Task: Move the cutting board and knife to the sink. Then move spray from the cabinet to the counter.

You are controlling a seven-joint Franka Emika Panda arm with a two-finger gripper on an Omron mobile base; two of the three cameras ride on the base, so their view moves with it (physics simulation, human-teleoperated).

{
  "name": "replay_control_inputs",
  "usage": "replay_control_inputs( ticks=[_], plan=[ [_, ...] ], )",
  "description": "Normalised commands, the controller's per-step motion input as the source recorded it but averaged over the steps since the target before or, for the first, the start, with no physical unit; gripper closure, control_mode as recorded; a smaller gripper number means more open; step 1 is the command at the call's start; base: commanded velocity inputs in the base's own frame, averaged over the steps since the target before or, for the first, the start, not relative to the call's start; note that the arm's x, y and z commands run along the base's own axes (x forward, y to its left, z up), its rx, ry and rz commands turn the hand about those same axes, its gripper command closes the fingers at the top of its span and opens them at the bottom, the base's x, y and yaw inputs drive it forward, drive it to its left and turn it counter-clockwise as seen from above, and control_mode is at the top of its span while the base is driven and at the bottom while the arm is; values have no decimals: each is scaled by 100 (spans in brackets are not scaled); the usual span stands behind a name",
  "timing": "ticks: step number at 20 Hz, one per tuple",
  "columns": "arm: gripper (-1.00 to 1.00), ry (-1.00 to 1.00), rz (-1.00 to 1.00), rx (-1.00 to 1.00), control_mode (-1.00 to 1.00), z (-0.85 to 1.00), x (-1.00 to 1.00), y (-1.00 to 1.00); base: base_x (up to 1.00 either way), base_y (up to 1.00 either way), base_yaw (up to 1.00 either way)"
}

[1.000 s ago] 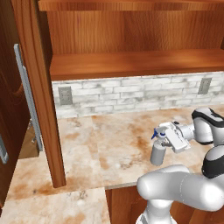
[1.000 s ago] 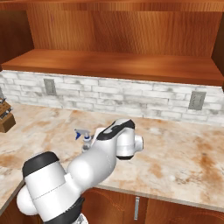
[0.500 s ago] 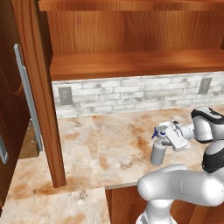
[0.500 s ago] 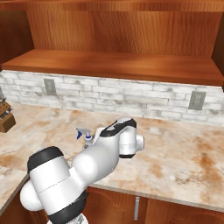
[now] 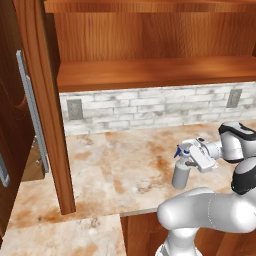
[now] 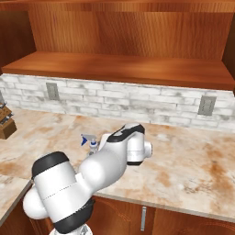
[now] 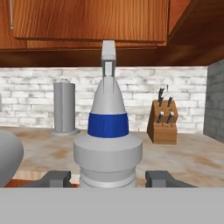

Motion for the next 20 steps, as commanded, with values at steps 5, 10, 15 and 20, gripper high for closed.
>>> replay_control_inputs(
  ticks=[5,10,15,20],
  plan=[
    [100,0,0,0,-100,-10,0,-2,0,0,0],
    [-100,0,0,0,-100,-6,0,-1,0,0,0],
    [-100,0,0,0,-100,-2,0,0,0,0,0],
    [-100,0,0,0,-100,-1,-4,0,0,0,0]
  ],
)
